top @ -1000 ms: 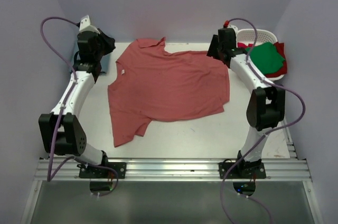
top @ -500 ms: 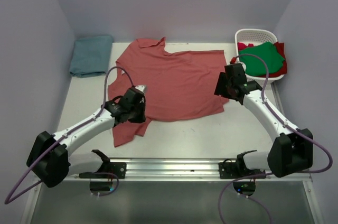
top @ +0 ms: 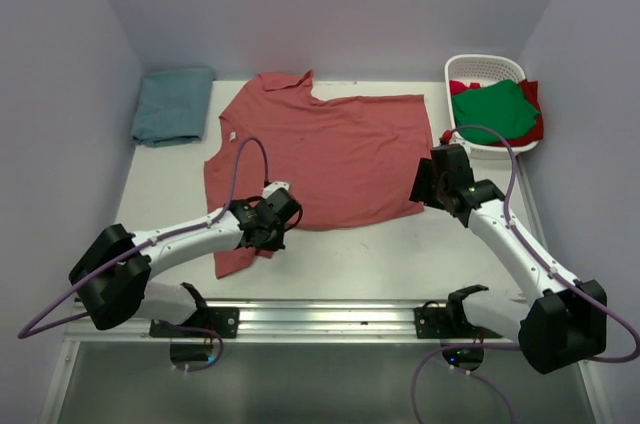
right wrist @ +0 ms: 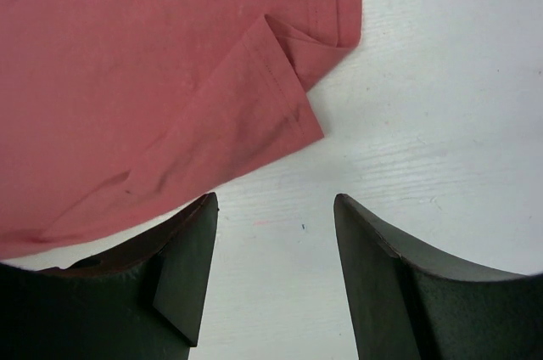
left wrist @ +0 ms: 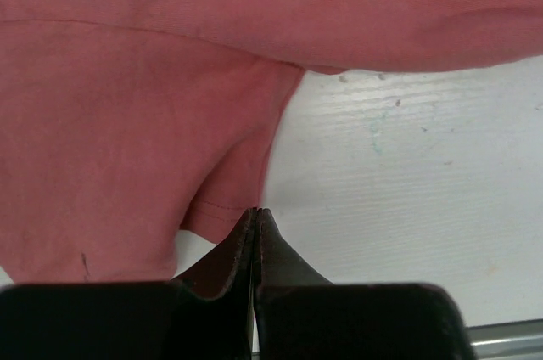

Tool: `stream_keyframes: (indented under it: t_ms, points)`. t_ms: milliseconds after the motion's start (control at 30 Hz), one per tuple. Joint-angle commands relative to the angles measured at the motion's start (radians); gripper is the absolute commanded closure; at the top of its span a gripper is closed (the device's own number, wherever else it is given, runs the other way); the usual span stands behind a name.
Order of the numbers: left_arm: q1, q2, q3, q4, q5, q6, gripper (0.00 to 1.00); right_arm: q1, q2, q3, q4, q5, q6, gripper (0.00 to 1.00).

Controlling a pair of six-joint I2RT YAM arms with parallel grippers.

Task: Fold and stack the t-shirts
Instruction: Grap the side of the flattened tshirt closest away from the robot with both arms

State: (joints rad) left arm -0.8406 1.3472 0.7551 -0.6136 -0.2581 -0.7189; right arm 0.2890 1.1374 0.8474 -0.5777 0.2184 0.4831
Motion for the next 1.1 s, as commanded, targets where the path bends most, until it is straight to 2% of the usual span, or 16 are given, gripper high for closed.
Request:
stream_keyframes:
  t_ms: [0,167,267,467,600,733,767,933,1067]
  points:
    - [-0.009,0.003,-0.005,-0.035,-0.121,-0.071,1.00,0.002,-0.045,-0.030,0.032,0.010,0.018,0.39]
    - [-0.009,0.035,-0.010,-0.015,-0.187,-0.073,1.00,0.004,-0.021,-0.019,0.038,-0.004,0.014,0.39]
    - [-0.008,0.105,-0.008,0.003,-0.194,-0.067,1.00,0.004,-0.011,-0.005,0.036,-0.011,0.009,0.39]
    - [-0.008,0.179,-0.058,0.089,-0.097,-0.059,1.00,0.002,-0.016,0.031,-0.019,0.050,0.002,0.39]
    - [-0.012,0.152,-0.114,0.149,0.000,-0.065,1.00,0.002,0.002,0.068,-0.100,0.125,0.014,0.39]
    - [-0.057,0.072,-0.148,0.126,0.086,-0.091,1.00,0.002,0.102,0.102,-0.186,0.171,0.047,0.38]
    - [-0.069,0.057,-0.151,0.114,0.095,-0.106,1.00,0.002,0.120,0.099,-0.191,0.171,0.054,0.35]
    - [-0.155,-0.042,-0.161,0.074,0.164,-0.158,1.00,0.001,0.225,0.033,-0.101,0.112,0.081,0.35]
    - [-0.181,-0.069,-0.180,0.067,0.172,-0.188,1.00,0.001,0.309,-0.014,-0.024,0.079,0.098,0.36]
